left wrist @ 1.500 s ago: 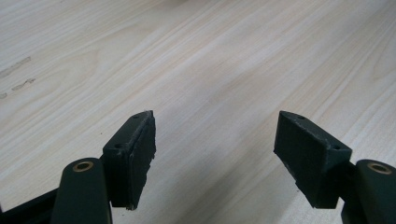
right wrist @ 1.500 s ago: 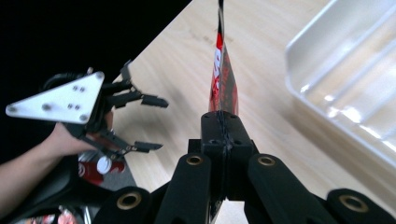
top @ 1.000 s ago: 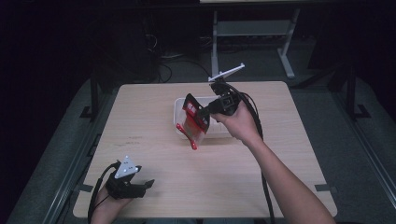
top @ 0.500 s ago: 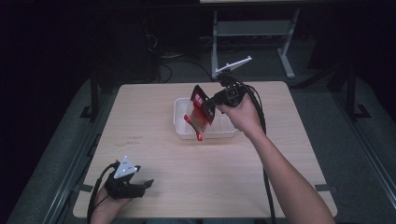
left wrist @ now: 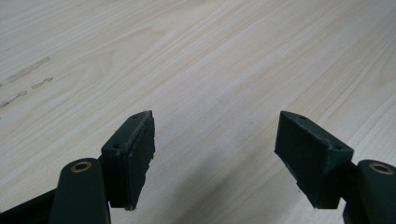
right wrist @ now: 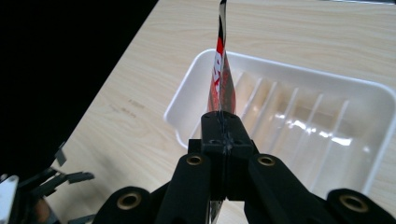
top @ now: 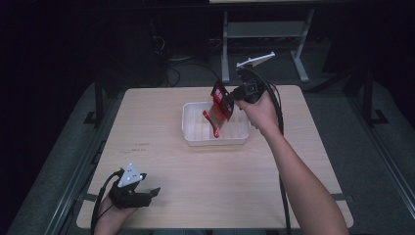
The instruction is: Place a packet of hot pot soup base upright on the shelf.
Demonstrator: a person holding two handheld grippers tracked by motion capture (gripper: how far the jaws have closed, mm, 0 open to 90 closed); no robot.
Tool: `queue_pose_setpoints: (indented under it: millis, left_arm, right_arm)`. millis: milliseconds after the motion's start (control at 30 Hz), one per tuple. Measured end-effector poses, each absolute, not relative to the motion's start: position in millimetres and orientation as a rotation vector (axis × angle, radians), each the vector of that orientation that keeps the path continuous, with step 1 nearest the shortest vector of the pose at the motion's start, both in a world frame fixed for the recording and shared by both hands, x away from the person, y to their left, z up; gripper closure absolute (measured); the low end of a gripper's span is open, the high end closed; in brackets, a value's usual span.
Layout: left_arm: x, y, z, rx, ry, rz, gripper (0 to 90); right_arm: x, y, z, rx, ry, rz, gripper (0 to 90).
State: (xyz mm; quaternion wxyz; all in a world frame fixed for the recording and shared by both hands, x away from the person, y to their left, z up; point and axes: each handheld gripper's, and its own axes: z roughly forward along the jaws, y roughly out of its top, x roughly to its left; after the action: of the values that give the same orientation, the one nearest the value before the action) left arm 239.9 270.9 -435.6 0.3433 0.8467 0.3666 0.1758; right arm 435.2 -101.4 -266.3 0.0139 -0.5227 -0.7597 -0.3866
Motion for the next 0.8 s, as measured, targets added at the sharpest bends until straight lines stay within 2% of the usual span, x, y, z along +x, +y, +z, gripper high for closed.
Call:
queue_pose_setpoints:
  millis: [800]
  left_arm:
    - [240,270,-436,2.204,0.950,0.455,28.1]
  right_arm:
    - [455,-128,-273,-1.866,-2.340,-1.169,88.8]
